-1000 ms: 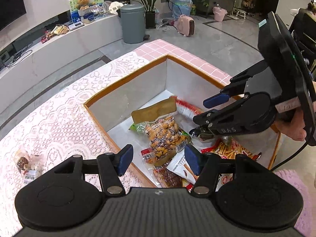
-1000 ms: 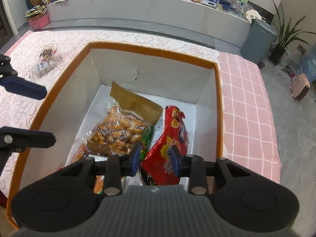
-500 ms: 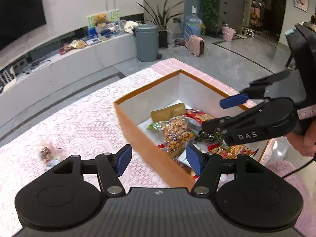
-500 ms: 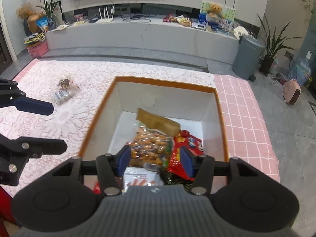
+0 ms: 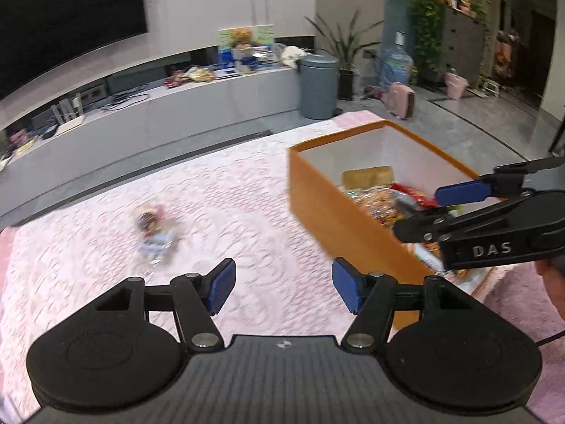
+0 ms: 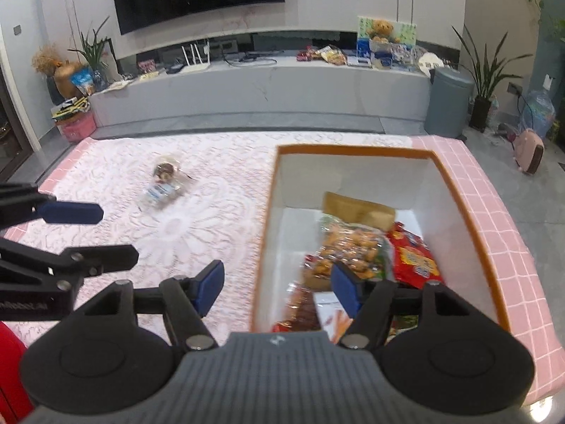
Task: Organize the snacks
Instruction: 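Withdraw both tools from the box toward the clear yogurt-ball packet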
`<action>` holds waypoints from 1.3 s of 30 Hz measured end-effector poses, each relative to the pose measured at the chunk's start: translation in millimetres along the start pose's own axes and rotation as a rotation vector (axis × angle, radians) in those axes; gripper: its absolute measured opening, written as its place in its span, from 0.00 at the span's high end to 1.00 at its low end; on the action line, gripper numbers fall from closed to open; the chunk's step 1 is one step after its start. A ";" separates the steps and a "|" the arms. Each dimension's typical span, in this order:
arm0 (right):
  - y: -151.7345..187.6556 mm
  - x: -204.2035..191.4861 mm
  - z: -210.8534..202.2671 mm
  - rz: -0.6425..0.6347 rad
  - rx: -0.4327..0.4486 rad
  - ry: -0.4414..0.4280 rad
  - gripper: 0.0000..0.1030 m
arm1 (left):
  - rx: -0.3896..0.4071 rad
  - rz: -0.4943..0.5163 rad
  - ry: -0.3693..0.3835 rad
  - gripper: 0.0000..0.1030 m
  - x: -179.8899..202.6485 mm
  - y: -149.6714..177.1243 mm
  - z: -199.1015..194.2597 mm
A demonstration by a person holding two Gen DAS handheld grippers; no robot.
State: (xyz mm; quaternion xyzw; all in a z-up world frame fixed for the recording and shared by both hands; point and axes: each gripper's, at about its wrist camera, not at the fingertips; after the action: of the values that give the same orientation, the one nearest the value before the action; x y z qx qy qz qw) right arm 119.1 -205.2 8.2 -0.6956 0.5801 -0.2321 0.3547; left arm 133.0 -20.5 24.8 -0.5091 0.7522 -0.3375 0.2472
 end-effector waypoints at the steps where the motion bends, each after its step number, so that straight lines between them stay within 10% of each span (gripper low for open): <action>1: 1.1 -6.6 -0.7 -0.008 0.014 0.004 0.35 | 0.007 -0.015 -0.011 0.28 -5.8 4.2 -2.3; 19: 15.6 -86.2 48.6 -0.002 0.012 -0.012 0.31 | 0.063 -0.285 -0.115 0.28 -110.2 54.9 -5.6; 39: -17.5 -133.0 149.3 -0.111 -0.035 -0.068 0.45 | 0.041 -0.303 -0.056 0.29 -169.7 42.6 66.7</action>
State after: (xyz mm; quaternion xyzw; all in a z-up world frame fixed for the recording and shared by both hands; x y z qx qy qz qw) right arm 210.8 -41.1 -62.3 -0.7402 0.5323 -0.2174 0.3485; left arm 216.2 131.5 -46.2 -0.6208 0.6526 -0.3720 0.2246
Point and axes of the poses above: each gripper's, at about its wrist camera, not at the fingertips, and z roughly the way its jaws point, x to its right, y to its underside, and after that the axes turned 3 degrees about x, right-handed
